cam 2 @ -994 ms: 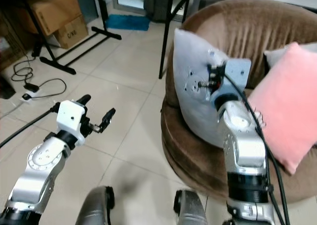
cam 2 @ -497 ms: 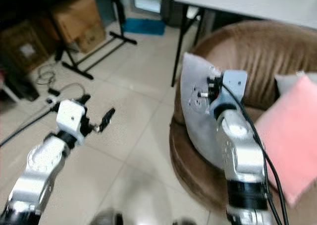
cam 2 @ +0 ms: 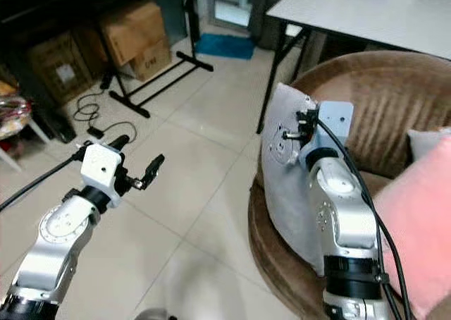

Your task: Move the pillow to the sofa from floor

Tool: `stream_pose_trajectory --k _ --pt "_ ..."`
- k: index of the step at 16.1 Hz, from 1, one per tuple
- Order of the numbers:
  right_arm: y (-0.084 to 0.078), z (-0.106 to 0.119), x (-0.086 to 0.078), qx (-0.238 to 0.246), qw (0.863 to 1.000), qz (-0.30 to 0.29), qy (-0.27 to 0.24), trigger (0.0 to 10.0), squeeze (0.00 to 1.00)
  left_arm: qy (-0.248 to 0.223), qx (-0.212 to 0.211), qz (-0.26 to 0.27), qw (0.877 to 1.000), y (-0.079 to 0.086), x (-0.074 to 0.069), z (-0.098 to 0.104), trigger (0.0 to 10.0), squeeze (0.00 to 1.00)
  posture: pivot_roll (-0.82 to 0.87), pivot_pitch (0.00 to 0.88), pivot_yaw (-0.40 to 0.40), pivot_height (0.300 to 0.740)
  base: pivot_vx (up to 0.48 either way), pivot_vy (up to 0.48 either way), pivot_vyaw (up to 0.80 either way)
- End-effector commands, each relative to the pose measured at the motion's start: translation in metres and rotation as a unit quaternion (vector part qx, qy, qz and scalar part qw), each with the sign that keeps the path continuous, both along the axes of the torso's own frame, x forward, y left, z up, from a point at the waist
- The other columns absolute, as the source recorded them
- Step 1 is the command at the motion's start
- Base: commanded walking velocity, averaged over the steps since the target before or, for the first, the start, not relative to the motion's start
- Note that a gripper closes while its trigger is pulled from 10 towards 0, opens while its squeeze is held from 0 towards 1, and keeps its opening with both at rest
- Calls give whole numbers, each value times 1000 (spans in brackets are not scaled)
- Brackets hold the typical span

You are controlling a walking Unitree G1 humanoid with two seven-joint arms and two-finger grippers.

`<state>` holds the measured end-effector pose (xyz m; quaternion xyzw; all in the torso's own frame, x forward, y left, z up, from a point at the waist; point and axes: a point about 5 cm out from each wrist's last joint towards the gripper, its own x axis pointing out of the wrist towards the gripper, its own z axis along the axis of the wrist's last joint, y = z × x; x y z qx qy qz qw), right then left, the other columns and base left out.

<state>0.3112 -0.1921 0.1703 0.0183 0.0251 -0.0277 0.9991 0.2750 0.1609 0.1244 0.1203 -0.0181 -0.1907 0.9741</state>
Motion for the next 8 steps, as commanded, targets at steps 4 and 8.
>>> stream_pose_trajectory --k 4,8 --pt "-2 20 -2 20 998 -8 -51 10000 0 7 11 10 1000 3 0 -3 10000 0 -112 0 34 740 0 0 0" --pt "7 10 -1 63 997 5 -35 10000 0 -6 6 7 1000 2 2 1 10000 0 -106 0 31 740 0 0 -319"
